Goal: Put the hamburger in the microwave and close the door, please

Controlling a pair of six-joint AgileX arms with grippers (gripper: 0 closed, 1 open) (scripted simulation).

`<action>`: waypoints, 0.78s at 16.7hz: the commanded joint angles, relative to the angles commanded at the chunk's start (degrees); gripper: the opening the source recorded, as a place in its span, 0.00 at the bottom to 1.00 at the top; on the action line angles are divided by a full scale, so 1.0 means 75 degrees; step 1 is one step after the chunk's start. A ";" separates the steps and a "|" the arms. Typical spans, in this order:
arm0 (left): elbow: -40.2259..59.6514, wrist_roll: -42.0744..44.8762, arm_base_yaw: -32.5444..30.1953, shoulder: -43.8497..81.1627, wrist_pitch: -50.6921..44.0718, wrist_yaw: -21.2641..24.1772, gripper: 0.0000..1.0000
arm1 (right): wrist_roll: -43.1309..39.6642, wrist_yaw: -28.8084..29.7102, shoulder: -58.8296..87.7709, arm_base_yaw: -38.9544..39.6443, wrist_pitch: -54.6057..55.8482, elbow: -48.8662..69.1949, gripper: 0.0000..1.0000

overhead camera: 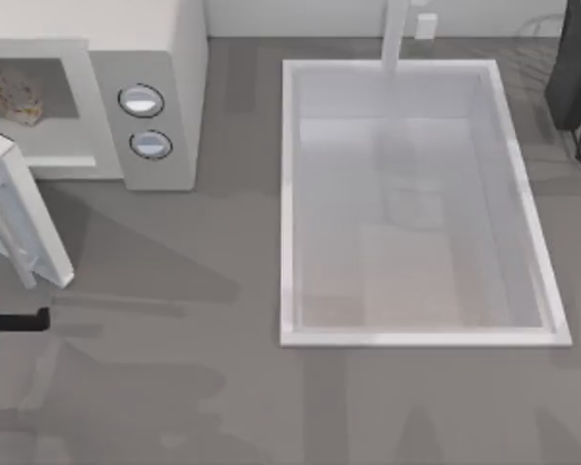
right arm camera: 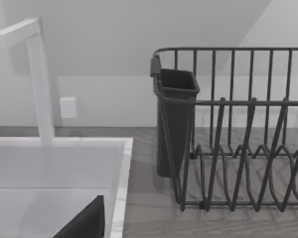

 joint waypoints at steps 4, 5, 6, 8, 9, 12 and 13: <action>-0.0095 -0.0379 -0.0401 -0.0227 0.0035 -0.0355 0.00 | 0.0000 0.0000 0.0000 0.0000 0.0000 0.0000 1.00; -0.0095 -0.0379 -0.0401 -0.0227 0.0035 -0.0355 0.00 | 0.0000 0.0000 0.0000 0.0000 0.0000 0.0000 1.00; -0.0065 -0.0374 -0.0374 -0.0192 0.0032 -0.0325 0.00 | 0.0000 0.0000 0.0000 0.0000 0.0000 0.0000 1.00; 0.0024 -0.0374 -0.0376 -0.0074 0.0093 -0.0327 0.00 | 0.0000 0.0000 0.0000 0.0000 0.0000 0.0000 1.00; 0.0151 -0.0375 -0.0380 0.0107 0.0178 -0.0329 0.00 | 0.0000 0.0000 0.0000 0.0000 0.0000 0.0000 1.00; 0.0741 -0.0373 -0.0405 0.1124 0.0576 -0.0331 0.00 | 0.0000 0.0000 0.0000 0.0000 0.0000 0.0000 1.00; 0.0972 -0.0372 -0.0416 0.1572 0.0737 -0.0333 0.00 | 0.0000 0.0000 0.0000 0.0000 0.0000 0.0000 1.00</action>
